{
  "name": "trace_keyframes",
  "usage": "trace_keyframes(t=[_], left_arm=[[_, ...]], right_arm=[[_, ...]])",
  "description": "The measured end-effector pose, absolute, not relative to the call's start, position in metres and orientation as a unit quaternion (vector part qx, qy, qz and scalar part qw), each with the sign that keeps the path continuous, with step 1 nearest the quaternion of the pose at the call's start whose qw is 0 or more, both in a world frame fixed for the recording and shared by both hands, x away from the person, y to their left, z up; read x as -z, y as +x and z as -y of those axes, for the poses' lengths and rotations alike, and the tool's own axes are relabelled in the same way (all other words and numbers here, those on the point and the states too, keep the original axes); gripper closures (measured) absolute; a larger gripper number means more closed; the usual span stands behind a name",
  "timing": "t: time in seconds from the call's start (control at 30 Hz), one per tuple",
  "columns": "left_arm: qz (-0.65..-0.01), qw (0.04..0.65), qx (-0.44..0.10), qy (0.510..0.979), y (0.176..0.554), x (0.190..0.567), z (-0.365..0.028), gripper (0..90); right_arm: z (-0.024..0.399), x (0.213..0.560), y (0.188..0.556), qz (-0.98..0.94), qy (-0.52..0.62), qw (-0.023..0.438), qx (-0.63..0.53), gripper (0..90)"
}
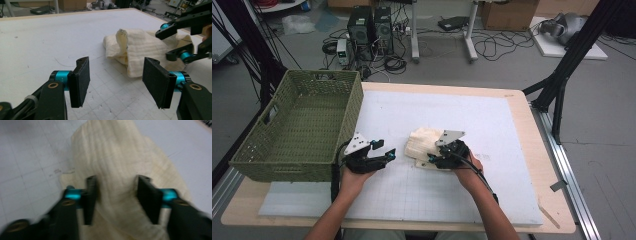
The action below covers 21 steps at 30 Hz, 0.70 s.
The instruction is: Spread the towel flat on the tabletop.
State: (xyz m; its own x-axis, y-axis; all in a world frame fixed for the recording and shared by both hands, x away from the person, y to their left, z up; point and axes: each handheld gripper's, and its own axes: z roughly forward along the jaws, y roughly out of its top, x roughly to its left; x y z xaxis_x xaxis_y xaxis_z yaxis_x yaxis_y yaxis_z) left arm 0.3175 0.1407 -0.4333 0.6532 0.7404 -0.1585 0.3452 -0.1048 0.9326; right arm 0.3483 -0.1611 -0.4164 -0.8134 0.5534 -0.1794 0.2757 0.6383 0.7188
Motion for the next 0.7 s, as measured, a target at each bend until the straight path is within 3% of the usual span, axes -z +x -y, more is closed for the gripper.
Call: trace_keyframes(t=[0.07,0.13,0.4,0.5,0.7], left_arm=[[-0.376,0.555,-0.179,0.721,0.318,0.433,-0.141,39.1],[-0.378,0.555,-0.179,0.72,0.318,0.433,-0.142,39.2],[-0.378,0.554,-0.179,0.72,0.318,0.433,-0.142,39.4],[-0.378,0.554,-0.178,0.72,0.318,0.433,-0.142,39.4],[-0.38,0.553,-0.179,0.72,0.318,0.434,-0.143,39.5]], right_arm=[[0.158,0.417,0.351,-0.893,0.223,0.188,-0.342,78.8],[0.159,0.414,0.352,-0.891,0.222,0.189,-0.348,84.2],[0.183,0.394,0.359,-0.857,0.259,0.157,-0.416,84.6],[0.189,0.389,0.36,-0.849,0.261,0.121,-0.443,84.5],[0.177,0.384,0.348,-0.859,0.224,0.085,-0.452,84.2]])
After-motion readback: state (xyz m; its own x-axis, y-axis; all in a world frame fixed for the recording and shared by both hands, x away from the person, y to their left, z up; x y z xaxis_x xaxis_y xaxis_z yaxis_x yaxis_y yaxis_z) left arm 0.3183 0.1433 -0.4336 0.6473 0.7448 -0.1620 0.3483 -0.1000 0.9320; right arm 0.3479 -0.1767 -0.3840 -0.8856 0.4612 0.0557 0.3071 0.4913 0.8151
